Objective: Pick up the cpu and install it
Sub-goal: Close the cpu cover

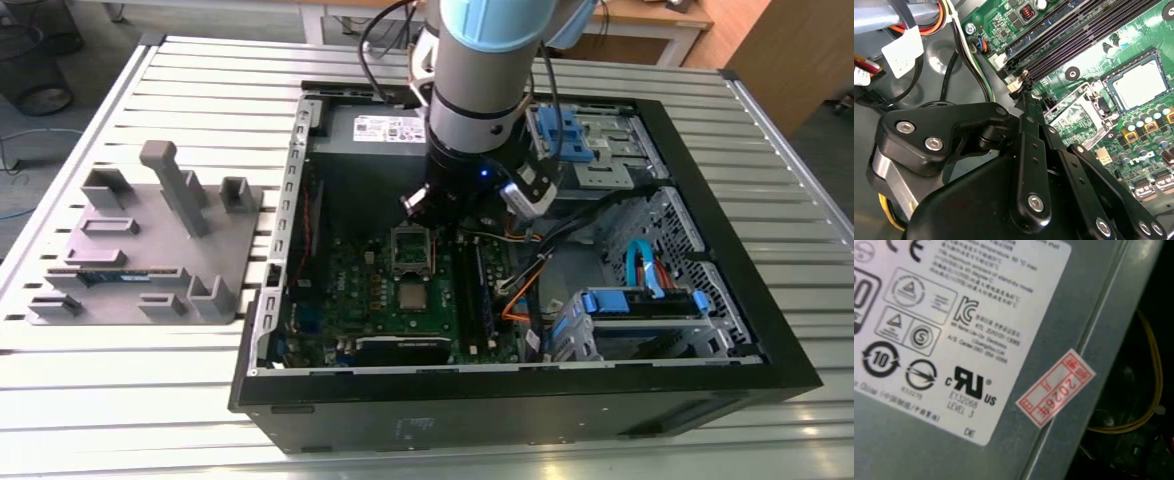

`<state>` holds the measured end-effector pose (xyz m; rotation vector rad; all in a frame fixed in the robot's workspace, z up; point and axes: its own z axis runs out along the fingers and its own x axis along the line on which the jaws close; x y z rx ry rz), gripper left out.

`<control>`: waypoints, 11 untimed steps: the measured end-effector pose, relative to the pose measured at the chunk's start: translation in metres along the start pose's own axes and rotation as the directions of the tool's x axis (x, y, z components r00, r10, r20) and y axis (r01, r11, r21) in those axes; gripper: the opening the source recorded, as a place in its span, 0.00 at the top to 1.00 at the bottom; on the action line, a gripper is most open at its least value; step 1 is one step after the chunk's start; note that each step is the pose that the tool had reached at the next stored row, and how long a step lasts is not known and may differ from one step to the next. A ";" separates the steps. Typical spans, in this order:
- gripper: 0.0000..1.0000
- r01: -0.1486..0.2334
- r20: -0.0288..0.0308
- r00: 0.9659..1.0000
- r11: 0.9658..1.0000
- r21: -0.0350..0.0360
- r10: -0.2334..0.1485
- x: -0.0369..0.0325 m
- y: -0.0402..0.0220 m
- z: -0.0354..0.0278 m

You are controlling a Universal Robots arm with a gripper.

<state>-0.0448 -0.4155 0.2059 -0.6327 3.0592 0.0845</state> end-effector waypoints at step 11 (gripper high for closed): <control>0.89 0.048 -0.002 0.999 0.999 -0.001 -0.048 0.0001 -0.0003 -0.0026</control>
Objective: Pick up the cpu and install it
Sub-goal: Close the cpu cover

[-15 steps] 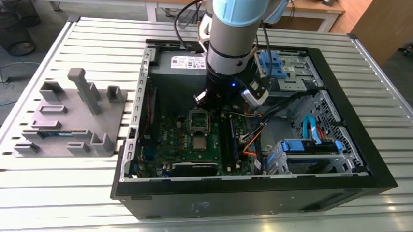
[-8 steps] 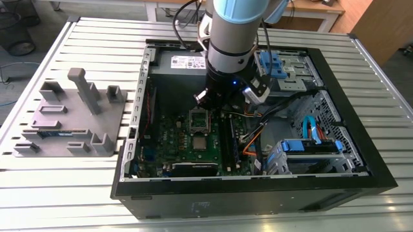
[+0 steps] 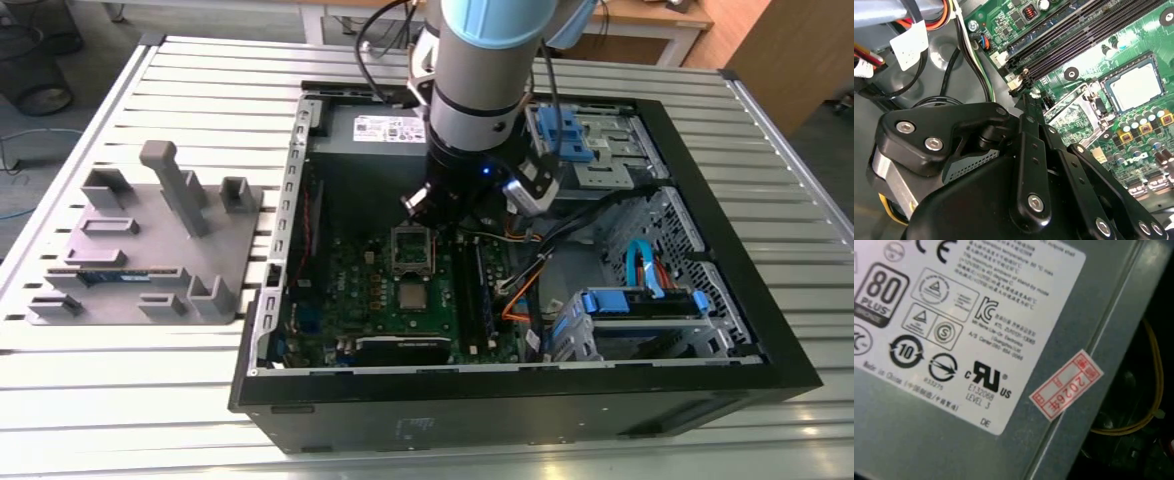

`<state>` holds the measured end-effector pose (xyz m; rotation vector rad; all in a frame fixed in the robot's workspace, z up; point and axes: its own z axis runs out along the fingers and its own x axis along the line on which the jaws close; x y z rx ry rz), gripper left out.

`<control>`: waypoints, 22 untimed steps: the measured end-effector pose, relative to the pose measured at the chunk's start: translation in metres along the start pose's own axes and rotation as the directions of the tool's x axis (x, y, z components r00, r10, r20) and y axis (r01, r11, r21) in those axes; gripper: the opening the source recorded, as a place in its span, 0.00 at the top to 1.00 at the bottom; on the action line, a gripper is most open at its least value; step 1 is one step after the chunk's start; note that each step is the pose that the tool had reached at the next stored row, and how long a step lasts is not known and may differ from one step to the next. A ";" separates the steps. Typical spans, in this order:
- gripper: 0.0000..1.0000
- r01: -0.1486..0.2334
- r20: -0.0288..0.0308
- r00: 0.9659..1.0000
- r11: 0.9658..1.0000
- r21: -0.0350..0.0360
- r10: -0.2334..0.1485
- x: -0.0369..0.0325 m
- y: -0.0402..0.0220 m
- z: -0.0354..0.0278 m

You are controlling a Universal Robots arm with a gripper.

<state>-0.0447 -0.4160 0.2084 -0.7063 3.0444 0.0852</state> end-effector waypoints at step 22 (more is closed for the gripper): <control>0.89 0.132 -0.006 0.991 0.991 -0.004 -0.132 0.0007 -0.0013 -0.0047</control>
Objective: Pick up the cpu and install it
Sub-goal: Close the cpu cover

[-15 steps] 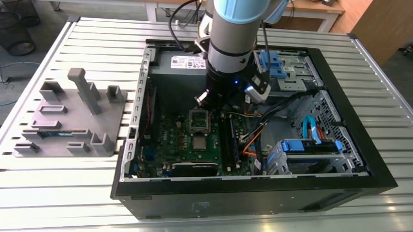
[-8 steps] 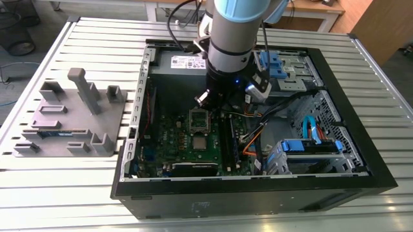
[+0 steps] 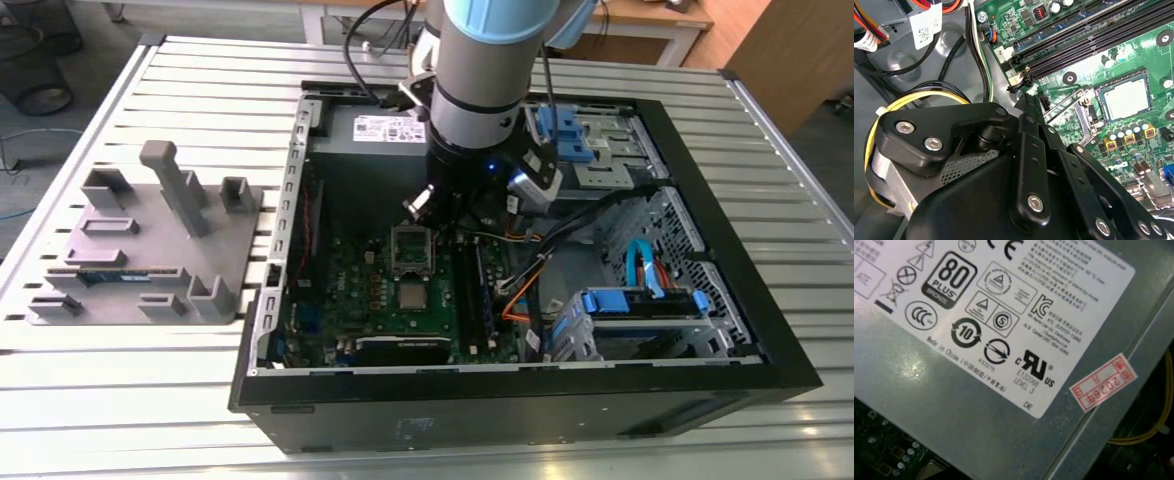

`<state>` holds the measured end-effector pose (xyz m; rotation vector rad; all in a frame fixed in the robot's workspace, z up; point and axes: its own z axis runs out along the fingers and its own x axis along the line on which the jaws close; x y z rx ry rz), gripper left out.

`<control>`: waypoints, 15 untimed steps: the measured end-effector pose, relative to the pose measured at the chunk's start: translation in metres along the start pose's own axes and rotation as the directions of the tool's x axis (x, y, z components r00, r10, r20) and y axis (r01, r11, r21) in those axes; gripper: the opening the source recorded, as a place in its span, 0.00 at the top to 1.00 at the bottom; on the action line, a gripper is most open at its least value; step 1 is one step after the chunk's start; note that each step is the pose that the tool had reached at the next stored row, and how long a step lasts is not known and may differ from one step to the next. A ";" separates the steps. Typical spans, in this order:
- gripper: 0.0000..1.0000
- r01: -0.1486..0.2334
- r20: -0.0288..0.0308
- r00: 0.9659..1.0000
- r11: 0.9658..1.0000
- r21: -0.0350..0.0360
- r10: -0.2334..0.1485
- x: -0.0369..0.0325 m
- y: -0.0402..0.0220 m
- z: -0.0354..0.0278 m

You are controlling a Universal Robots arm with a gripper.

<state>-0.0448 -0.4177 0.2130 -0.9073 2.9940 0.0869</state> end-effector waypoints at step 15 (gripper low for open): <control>0.89 0.057 -0.002 0.998 0.998 -0.003 -0.057 0.0013 -0.0019 -0.0076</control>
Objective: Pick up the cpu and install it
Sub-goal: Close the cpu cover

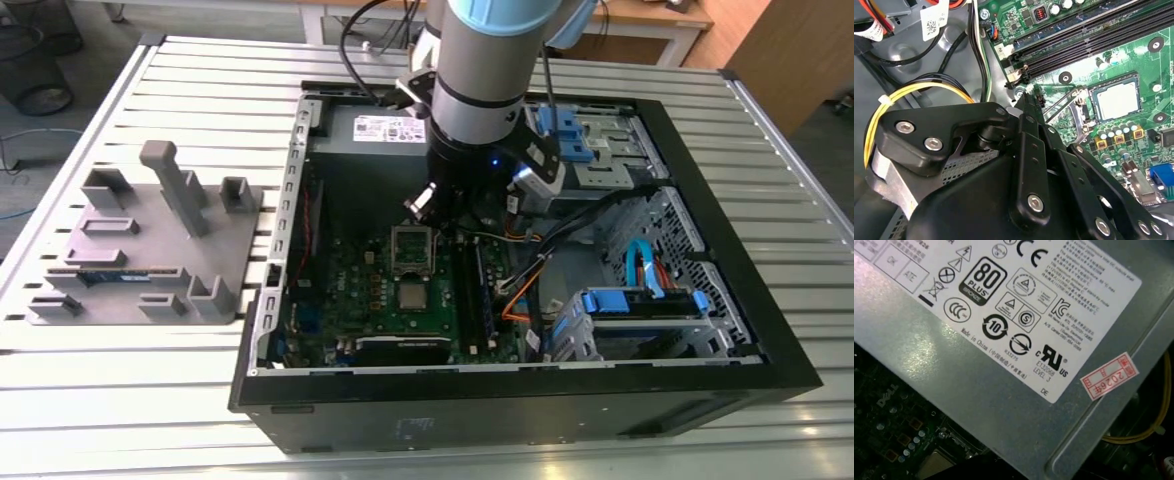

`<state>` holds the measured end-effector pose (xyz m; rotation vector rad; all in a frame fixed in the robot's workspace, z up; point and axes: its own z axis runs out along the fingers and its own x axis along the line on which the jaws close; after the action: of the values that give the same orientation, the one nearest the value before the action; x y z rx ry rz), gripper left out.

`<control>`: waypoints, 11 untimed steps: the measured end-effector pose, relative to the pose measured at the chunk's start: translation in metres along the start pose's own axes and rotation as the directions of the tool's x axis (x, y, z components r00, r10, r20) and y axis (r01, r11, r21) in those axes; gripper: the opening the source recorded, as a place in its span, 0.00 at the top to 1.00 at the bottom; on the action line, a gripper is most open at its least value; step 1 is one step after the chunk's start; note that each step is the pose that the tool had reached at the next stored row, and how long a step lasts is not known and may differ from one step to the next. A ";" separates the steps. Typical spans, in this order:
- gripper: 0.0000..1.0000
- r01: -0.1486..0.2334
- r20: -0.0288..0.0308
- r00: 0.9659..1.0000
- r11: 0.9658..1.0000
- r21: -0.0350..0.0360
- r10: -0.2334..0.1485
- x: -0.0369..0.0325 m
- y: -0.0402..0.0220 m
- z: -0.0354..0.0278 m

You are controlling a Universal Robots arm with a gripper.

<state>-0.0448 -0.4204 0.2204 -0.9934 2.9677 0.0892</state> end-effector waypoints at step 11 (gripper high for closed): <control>0.89 0.002 0.000 1.000 1.000 0.000 -0.002 0.0025 0.0018 -0.0001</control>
<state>-0.0479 -0.4205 0.2206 -0.9968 2.9667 0.0889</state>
